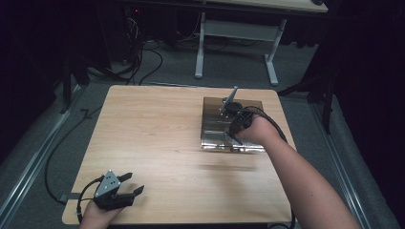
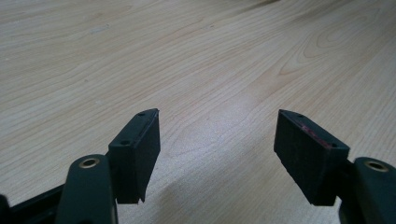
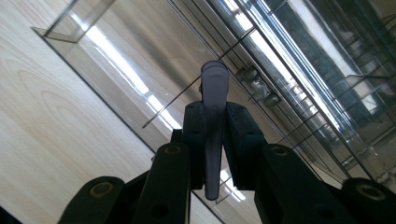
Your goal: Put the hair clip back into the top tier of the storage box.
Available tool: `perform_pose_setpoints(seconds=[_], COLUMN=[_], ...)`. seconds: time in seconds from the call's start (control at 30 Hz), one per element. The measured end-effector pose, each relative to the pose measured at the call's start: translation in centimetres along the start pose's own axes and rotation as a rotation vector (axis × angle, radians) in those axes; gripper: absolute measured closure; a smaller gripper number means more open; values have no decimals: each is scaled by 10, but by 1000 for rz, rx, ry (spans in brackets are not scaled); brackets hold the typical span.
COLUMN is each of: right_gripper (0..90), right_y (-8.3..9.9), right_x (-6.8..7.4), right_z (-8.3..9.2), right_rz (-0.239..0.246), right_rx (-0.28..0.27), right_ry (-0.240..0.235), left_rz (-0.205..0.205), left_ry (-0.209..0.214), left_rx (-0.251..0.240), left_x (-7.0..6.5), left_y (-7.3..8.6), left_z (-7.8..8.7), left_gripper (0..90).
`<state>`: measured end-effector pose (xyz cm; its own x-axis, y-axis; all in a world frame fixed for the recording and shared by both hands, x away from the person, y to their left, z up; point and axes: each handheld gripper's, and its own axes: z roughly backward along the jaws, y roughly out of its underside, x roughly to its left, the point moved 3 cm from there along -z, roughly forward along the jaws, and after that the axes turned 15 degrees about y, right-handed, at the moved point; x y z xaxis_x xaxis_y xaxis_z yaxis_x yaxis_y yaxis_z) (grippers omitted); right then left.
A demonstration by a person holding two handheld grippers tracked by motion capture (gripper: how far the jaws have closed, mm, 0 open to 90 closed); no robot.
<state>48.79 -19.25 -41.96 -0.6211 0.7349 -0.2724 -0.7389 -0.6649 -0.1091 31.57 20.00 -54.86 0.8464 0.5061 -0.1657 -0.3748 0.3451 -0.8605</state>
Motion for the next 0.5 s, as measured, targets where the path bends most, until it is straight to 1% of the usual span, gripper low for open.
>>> perform_pose_setpoints(seconds=[0.03, 0.07, 0.1, 0.13, 0.23, 0.3, 0.33, 0.4, 0.5], right_gripper=[791, 791, 791, 790, 791, 791, 790, 790, 790], right_y=[0, -1, -1, -1, 0, 1, 1, 2, 4], right_x=[0, -1, 0, -2, -1, -2, -2, -1, 1], right_z=[-2, -3, -3, -6, -9, -11, -11, -13, -18], right_rz=[8, 4, -21, 2, -3, 9, -3, -7, 10], right_rx=[-1, -6, 7, -1, 10, 3, 8, 17, 22], right_ry=[3, 1, 1, 1, 5, 6, 4, 0, 14], left_rz=[1, 1, 1, 1, 1, 1, 1, 0, 0], left_ry=[1, 1, 1, 1, 2, 2, 2, 1, 1], left_rx=[1, 2, 1, 1, 2, 3, 2, 2, 2], left_x=[0, 0, 0, 0, 0, 0, 0, 0, 0], left_y=[0, 0, 0, 0, 0, 0, 0, 0, 0], left_z=[0, 0, 0, 0, 0, 0, 0, 0, 0], left_gripper=[319, 319, 319, 319, 319, 319, 319, 319, 319])
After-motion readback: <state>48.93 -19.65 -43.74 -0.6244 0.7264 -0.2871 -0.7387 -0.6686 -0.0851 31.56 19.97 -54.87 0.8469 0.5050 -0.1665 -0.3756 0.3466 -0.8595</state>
